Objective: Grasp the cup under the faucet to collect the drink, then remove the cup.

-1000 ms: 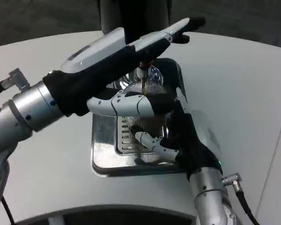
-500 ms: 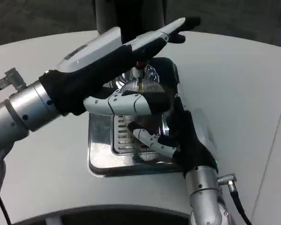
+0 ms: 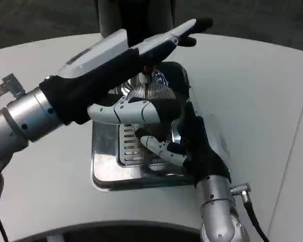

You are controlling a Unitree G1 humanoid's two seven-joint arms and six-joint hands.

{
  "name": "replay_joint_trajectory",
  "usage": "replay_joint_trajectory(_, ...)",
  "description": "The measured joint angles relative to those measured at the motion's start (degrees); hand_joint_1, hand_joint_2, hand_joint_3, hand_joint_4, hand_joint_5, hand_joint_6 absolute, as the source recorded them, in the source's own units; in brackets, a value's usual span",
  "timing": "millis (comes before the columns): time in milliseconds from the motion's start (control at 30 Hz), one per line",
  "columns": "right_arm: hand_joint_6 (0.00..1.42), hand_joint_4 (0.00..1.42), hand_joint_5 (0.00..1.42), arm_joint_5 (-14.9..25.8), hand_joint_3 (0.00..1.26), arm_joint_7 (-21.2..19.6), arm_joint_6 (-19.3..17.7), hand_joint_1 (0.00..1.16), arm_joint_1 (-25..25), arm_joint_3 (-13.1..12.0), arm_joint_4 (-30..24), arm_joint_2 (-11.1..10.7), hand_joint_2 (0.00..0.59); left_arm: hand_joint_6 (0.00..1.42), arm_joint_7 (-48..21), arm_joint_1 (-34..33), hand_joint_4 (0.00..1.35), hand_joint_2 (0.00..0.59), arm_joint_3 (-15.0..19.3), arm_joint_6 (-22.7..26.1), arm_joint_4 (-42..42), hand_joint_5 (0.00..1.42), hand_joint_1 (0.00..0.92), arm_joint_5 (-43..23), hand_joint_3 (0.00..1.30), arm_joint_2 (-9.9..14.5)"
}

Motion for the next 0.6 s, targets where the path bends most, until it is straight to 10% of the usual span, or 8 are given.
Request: replay_joint_trajectory(600, 0.08, 0.00, 0.00, -0.05, 0.00, 0.82, -0.01, 0.72, -2.13, 0.10, 1.44, -0.87, 0.177, 0.04, 0.39, 0.00, 0.00, 0.116, 0.03, -0.35, 0.74, 0.09, 0.000, -0.04, 0.01, 0.02)
